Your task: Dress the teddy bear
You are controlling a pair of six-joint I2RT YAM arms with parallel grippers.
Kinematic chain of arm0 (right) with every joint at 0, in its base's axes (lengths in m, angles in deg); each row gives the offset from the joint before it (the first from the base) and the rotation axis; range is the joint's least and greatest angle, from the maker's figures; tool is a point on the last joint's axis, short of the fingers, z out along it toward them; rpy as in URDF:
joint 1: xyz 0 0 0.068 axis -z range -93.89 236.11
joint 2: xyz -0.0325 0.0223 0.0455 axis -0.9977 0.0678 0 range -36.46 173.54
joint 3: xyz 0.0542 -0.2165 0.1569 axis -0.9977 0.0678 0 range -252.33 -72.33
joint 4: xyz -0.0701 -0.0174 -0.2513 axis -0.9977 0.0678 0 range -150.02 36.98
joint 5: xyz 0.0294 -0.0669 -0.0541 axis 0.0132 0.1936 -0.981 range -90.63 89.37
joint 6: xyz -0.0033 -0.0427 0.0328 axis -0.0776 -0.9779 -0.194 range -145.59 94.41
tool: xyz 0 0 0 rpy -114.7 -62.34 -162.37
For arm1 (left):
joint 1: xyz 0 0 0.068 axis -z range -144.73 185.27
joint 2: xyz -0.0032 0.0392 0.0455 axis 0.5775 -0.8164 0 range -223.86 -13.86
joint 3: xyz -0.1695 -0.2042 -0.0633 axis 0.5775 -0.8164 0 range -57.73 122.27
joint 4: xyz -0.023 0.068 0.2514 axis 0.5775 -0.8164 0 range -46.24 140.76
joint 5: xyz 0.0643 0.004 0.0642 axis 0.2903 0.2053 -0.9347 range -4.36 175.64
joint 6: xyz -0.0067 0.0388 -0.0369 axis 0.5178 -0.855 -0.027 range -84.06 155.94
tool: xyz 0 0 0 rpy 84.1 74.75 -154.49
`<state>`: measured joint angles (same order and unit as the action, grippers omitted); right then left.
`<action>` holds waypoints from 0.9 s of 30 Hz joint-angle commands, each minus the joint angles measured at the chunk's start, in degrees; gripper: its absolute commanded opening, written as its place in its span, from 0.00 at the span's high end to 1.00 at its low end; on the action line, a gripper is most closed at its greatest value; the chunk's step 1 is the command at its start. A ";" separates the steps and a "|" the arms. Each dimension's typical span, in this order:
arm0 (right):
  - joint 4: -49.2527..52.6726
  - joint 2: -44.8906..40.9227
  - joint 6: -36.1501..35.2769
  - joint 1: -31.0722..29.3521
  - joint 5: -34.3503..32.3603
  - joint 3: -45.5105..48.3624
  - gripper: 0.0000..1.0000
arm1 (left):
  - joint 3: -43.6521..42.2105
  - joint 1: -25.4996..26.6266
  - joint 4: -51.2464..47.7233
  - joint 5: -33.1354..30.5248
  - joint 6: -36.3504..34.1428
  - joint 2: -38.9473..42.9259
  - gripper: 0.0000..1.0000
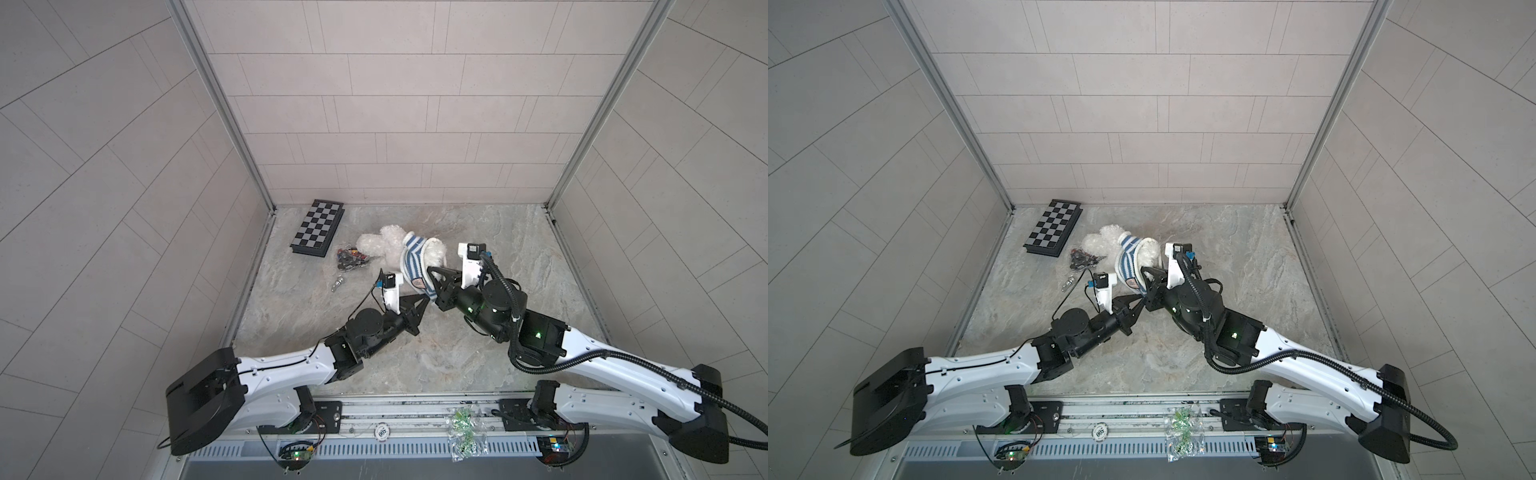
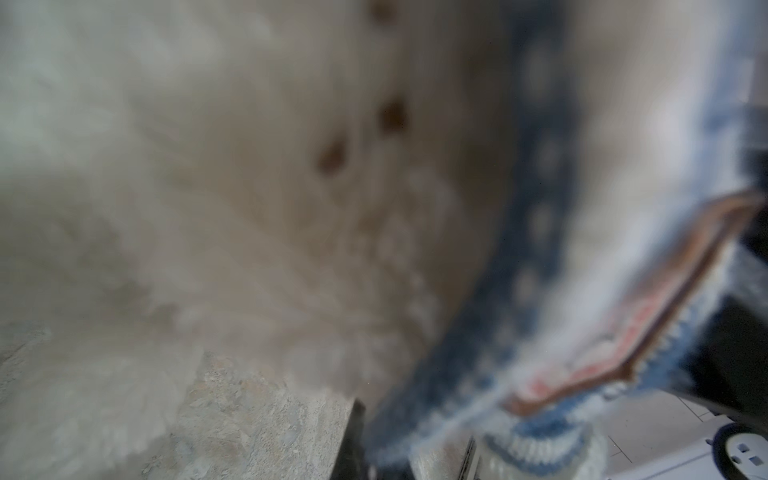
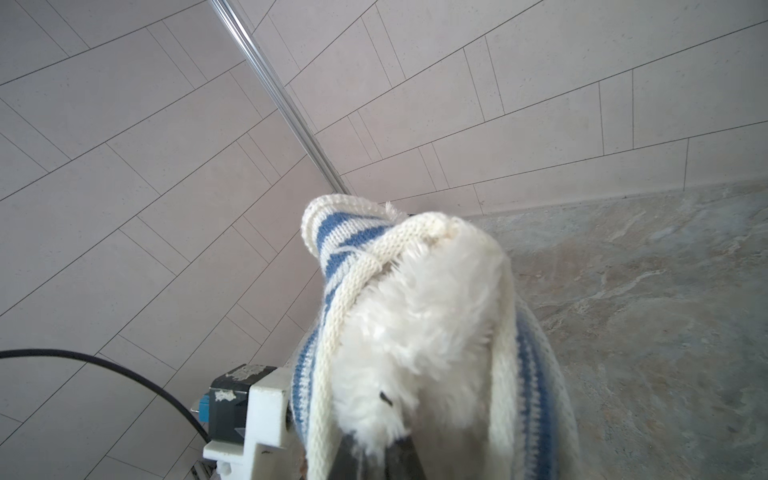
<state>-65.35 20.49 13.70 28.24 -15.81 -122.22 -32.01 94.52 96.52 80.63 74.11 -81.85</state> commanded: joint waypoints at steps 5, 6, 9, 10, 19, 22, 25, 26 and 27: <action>-4.12 -2.93 2.17 -0.49 0.37 -0.50 1.00 | -0.95 -3.58 -3.40 -1.98 2.85 -4.11 1.00; -3.93 -3.01 2.24 -0.49 0.71 -0.66 1.00 | -1.48 -4.39 -3.07 -1.93 3.09 -4.50 1.00; -3.54 -3.37 2.63 -0.49 2.03 -1.07 1.00 | -2.00 -6.33 -5.03 -2.98 1.83 -5.13 1.00; -3.33 -3.46 2.67 -0.48 2.47 -1.24 1.00 | -2.14 -6.71 -5.73 -3.49 1.39 -5.12 1.00; 0.52 -5.40 2.67 0.44 5.78 -2.50 1.00 | -5.65 -12.07 -9.75 -6.98 -1.29 -0.34 1.00; 2.44 -6.77 2.56 1.79 6.88 -2.62 1.00 | -6.32 -13.20 -12.25 -8.41 -2.96 2.15 1.00; 3.89 -7.85 2.30 3.29 8.17 -2.71 1.00 | -6.36 -13.29 -14.07 -9.25 -3.91 3.66 1.00; 4.08 -8.07 2.28 3.82 8.79 -2.70 1.00 | -6.29 -13.28 -14.28 -9.29 -3.94 3.74 1.00; 4.25 -8.09 2.22 4.35 9.78 -2.76 1.00 | -6.21 -13.33 -14.33 -8.96 -3.90 3.61 1.00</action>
<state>-57.48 16.06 15.18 31.61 -7.94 -121.89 -36.47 82.96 90.25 77.59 71.80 -77.78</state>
